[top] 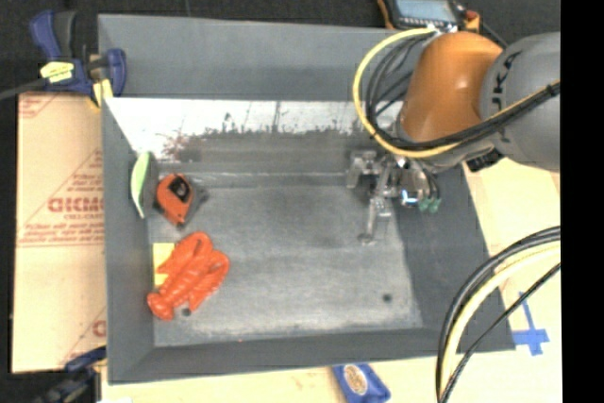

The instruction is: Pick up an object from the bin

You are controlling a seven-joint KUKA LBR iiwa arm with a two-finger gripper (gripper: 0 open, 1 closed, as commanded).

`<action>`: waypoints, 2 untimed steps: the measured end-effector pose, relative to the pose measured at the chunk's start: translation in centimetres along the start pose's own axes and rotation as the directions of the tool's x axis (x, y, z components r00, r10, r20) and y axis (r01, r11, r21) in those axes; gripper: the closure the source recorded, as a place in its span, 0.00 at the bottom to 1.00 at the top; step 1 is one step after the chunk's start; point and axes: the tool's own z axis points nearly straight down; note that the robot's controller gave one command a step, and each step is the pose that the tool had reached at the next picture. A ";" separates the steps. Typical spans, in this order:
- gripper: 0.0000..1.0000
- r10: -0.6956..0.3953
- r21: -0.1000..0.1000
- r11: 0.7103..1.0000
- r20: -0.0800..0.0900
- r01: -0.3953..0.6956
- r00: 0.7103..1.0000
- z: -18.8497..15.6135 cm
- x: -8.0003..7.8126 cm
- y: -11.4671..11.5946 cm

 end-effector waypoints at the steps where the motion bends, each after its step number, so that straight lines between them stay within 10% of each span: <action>1: 0.00 -0.059 0.000 0.998 0.001 0.059 0.998 0.0 -2.0 -0.3; 2: 0.00 -0.053 -0.002 0.999 0.001 0.053 0.999 -0.4 -2.2 -1.8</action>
Offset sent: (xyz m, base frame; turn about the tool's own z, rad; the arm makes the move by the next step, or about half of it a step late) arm 0.0154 -0.0262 0.0058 -0.0347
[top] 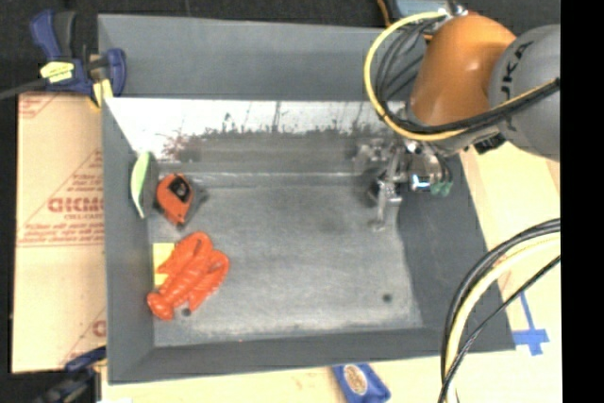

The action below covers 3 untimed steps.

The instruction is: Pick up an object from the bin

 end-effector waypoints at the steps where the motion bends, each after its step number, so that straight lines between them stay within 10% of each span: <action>1: 0.00 -0.024 0.001 1.000 -0.001 0.024 1.000 -2.3 -0.7 -4.7; 3: 0.00 -0.006 0.003 1.000 0.002 0.006 1.000 0.3 -2.5 -4.9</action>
Offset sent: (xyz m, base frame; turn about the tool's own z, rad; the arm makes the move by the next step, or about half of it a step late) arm 0.0275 -0.0526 0.0261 0.0874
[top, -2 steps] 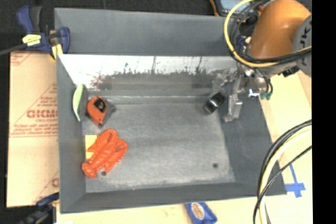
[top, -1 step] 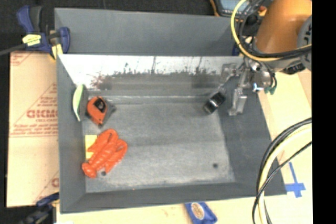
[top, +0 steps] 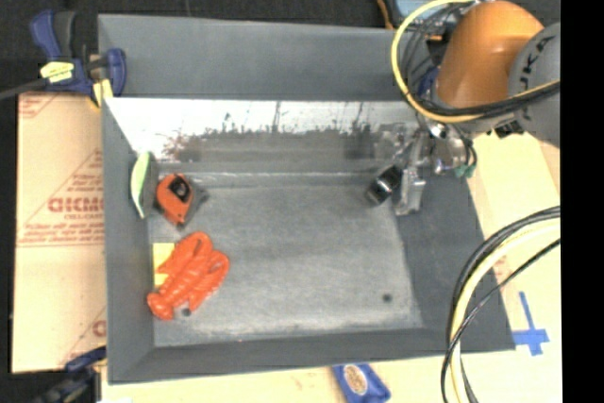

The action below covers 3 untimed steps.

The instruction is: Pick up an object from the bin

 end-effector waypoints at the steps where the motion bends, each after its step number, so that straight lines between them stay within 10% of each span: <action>1: 0.00 -0.108 -0.003 0.994 -0.004 0.108 0.994 1.8 0.5 2.0; 2: 0.00 0.028 -0.004 1.000 -0.005 -0.028 1.000 1.0 2.0 0.8; 3: 0.00 -0.152 0.000 0.988 0.000 0.152 0.988 1.2 2.0 -0.4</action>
Offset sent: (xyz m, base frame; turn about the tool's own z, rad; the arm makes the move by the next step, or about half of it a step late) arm -0.0400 -0.0240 0.0011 -0.1677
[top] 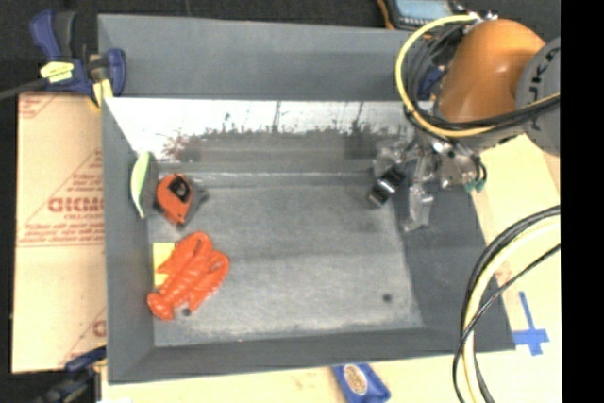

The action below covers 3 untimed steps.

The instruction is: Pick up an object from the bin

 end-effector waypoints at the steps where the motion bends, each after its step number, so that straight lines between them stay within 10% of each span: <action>1: 0.00 0.170 -0.002 0.985 0.002 -0.170 0.985 1.8 -0.9 -1.5; 2: 1.00 0.078 -0.002 0.997 -0.003 -0.078 0.997 3.1 -0.2 -1.0; 3: 1.00 0.078 -0.002 0.997 -0.003 -0.078 0.997 3.1 -0.2 -1.0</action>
Offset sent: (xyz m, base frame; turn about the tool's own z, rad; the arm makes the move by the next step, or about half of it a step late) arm 0.0033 -0.0080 -0.0325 0.0770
